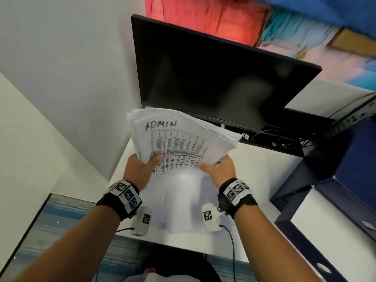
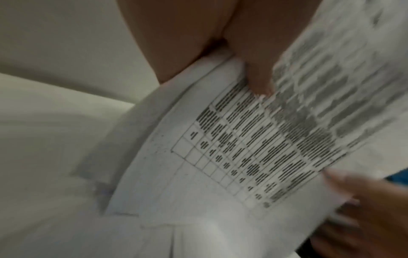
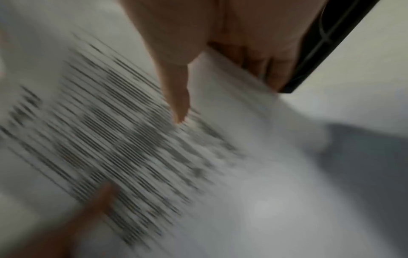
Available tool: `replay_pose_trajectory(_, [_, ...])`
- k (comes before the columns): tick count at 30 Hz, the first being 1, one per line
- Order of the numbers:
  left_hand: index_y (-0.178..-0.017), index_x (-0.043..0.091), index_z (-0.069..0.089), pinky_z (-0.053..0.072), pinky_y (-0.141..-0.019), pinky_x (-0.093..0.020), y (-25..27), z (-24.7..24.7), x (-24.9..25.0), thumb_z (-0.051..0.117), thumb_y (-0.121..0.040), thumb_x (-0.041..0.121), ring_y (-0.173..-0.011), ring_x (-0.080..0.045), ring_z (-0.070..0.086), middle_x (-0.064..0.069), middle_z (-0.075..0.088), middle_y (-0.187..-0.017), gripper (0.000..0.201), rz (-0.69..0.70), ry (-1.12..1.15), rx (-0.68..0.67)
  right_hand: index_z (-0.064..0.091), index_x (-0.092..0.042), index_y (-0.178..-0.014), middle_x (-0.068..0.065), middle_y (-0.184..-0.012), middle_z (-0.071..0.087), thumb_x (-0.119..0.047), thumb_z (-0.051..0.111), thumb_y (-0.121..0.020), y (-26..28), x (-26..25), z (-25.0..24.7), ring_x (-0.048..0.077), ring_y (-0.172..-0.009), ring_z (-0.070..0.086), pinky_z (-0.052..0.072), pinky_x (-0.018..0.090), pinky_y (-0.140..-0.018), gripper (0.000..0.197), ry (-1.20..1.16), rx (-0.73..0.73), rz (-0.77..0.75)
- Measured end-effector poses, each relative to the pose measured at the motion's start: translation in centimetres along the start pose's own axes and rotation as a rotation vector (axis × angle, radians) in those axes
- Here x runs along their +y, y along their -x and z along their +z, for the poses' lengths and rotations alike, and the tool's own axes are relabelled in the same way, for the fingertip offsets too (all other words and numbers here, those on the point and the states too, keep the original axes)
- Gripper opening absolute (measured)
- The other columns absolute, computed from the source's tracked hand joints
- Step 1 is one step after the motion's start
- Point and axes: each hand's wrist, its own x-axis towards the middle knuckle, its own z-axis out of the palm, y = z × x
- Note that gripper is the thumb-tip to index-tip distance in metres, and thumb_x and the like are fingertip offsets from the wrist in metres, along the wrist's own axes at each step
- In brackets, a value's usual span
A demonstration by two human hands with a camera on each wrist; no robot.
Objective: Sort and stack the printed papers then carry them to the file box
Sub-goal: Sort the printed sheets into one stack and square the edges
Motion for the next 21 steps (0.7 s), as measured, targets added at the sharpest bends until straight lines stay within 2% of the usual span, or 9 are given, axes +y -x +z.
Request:
replay_pose_trajectory(2, [-0.098, 0.022, 0.066, 0.046, -0.058, -0.015, -0.3, -0.2, -0.2, 0.074, -0.086, 0.027, -0.074, -0.017, 0.064, 0.003, 0.067, -0.083, 0.015, -0.013, -0.004, 0.080, 0.053, -0.014, -0.126, 0.003, -0.128, 0.056, -0.026, 0.085, -0.071, -1.3, 4.2, 0.4, 0.027, -0.118, 0.057, 0.051, 0.034, -0.093, 0.064, 0.350, 0.039, 0.188])
replay_pose_trajectory(3, [-0.097, 0.019, 0.065, 0.044, -0.055, -0.014, -0.5, -0.6, 0.0, 0.072, -0.088, 0.027, -0.072, -0.018, 0.062, 0.000, 0.066, -0.081, 0.014, -0.004, -0.030, 0.111, 0.048, -0.015, -0.134, 0.004, -0.140, 0.047, -0.031, 0.080, -0.073, -1.6, 5.9, 0.4, 0.031, -0.126, 0.049, 0.046, 0.038, -0.100, 0.071, 0.505, 0.058, 0.269])
replay_pose_trajectory(4, [-0.092, 0.015, 0.064, 0.045, -0.051, -0.015, -0.8, -1.2, 0.2, 0.071, -0.089, 0.028, -0.067, -0.020, 0.059, -0.003, 0.063, -0.076, 0.014, 0.005, -0.050, 0.131, 0.044, -0.015, -0.137, 0.005, -0.144, 0.042, -0.035, 0.074, -0.074, -1.8, 7.2, 0.4, 0.033, -0.128, 0.044, 0.044, 0.043, -0.102, 0.073, 0.620, 0.072, 0.331])
replay_pose_trajectory(7, [-0.077, 0.007, 0.057, 0.046, -0.037, -0.018, -1.5, -2.9, 0.5, 0.070, -0.089, 0.027, -0.053, -0.022, 0.051, -0.006, 0.053, -0.062, 0.027, -0.015, -0.081, 0.144, 0.046, -0.014, -0.132, 0.007, -0.137, 0.045, -0.033, 0.061, -0.077, -1.2, 8.9, 0.7, 0.034, -0.122, 0.043, 0.043, 0.049, -0.099, 0.060, 0.754, 0.079, 0.365])
replay_pose_trajectory(9, [-0.071, 0.011, 0.053, 0.050, -0.042, -0.025, -1.5, -3.9, 0.4, 0.070, -0.089, 0.026, -0.053, -0.023, 0.051, -0.009, 0.053, -0.062, 0.029, -0.037, -0.094, 0.167, 0.048, -0.016, -0.132, 0.006, -0.137, 0.043, -0.034, 0.060, -0.077, -0.9, 9.1, 1.1, 0.033, -0.121, 0.042, 0.042, 0.049, -0.099, 0.059, 0.803, 0.108, 0.336])
replay_pose_trajectory(11, [-0.069, 0.015, 0.051, 0.051, -0.050, -0.032, -1.3, -4.7, 0.1, 0.071, -0.088, 0.027, -0.055, -0.023, 0.051, -0.011, 0.053, -0.063, 0.031, -0.052, -0.093, 0.205, 0.044, -0.016, -0.136, 0.005, -0.141, 0.040, -0.043, 0.064, -0.075, -0.5, 9.1, 1.6, 0.032, -0.126, 0.039, 0.040, 0.049, -0.101, 0.069, 0.834, 0.106, 0.337])
replay_pose_trajectory(14, [-0.068, 0.014, 0.049, 0.044, -0.051, -0.025, -0.8, -5.5, 0.0, 0.071, -0.088, 0.029, -0.053, -0.022, 0.051, -0.011, 0.053, -0.063, 0.033, -0.041, -0.114, 0.233, 0.028, -0.013, -0.146, 0.008, -0.145, 0.036, -0.055, 0.068, -0.073, -0.2, 9.1, 2.6, 0.032, -0.132, 0.036, 0.036, 0.049, -0.106, 0.093, 0.841, 0.040, 0.375])
replay_pose_trajectory(18, [-0.070, 0.022, 0.049, 0.042, -0.054, -0.021, -0.5, -6.0, 0.4, 0.070, -0.089, 0.030, -0.056, -0.017, 0.052, -0.004, 0.054, -0.063, 0.030, -0.034, -0.129, 0.234, 0.019, -0.011, -0.150, 0.011, -0.143, 0.035, -0.045, 0.076, -0.074, -0.3, 9.1, 3.5, 0.033, -0.133, 0.038, 0.039, 0.048, -0.107, 0.101, 0.787, 0.031, 0.363])
replay_pose_trajectory(21, [-0.081, 0.014, 0.057, 0.043, -0.057, -0.022, -0.6, -6.5, 0.2, 0.071, -0.088, 0.035, -0.062, -0.014, 0.057, 0.000, 0.058, -0.068, 0.026, -0.040, -0.133, 0.255, 0.019, -0.007, -0.151, 0.013, -0.143, 0.037, -0.039, 0.079, -0.075, -0.3, 9.2, 4.2, 0.035, -0.131, 0.044, 0.044, 0.047, -0.105, 0.102, 0.674, 0.048, 0.393])
